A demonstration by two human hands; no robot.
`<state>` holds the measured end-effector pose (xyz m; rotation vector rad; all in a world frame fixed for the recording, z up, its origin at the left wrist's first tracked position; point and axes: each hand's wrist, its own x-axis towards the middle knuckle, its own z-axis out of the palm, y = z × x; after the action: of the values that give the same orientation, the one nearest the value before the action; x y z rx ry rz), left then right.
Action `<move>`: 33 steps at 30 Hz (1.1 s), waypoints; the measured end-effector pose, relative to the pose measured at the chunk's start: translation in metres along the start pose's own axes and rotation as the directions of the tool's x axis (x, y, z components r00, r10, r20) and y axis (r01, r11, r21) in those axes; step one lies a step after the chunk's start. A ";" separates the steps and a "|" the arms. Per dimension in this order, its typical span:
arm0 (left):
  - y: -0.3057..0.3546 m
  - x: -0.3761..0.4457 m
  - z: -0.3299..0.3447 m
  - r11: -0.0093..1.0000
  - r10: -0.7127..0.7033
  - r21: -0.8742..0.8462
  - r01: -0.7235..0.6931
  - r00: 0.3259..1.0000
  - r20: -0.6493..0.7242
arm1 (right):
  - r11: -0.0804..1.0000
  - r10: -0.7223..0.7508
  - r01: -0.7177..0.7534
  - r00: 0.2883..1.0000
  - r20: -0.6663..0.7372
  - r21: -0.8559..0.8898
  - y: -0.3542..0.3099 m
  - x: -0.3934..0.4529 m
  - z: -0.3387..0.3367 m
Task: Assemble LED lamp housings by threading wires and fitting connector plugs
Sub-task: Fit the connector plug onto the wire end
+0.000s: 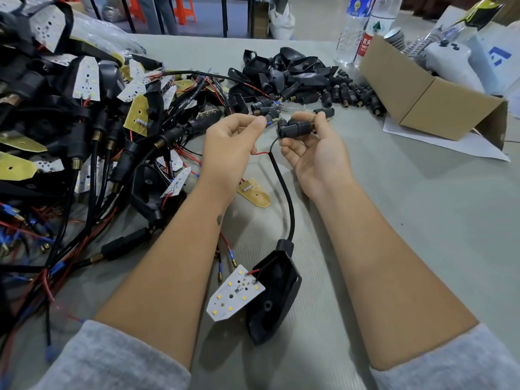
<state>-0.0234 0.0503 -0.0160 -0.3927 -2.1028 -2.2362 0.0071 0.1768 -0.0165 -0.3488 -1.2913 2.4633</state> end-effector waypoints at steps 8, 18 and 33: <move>-0.001 -0.003 0.003 0.992 0.041 0.115 -0.044 0.999 0.029 | 0.996 0.022 -0.024 1.000 0.019 0.086 -0.001 -0.001 0.001; -0.004 -0.002 0.003 0.983 0.043 0.177 -0.038 0.999 -0.021 | 1.000 -0.017 0.018 0.995 0.097 -0.013 0.000 0.000 0.003; -0.005 0.000 0.000 0.998 0.024 0.059 -0.022 0.999 -0.043 | 0.999 -0.039 0.039 0.991 0.130 0.000 0.005 -0.001 0.005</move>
<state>-0.0245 0.0507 -0.0208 -0.3594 -2.1254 -2.1449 0.0051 0.1700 -0.0178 -0.1639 -1.3390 2.4876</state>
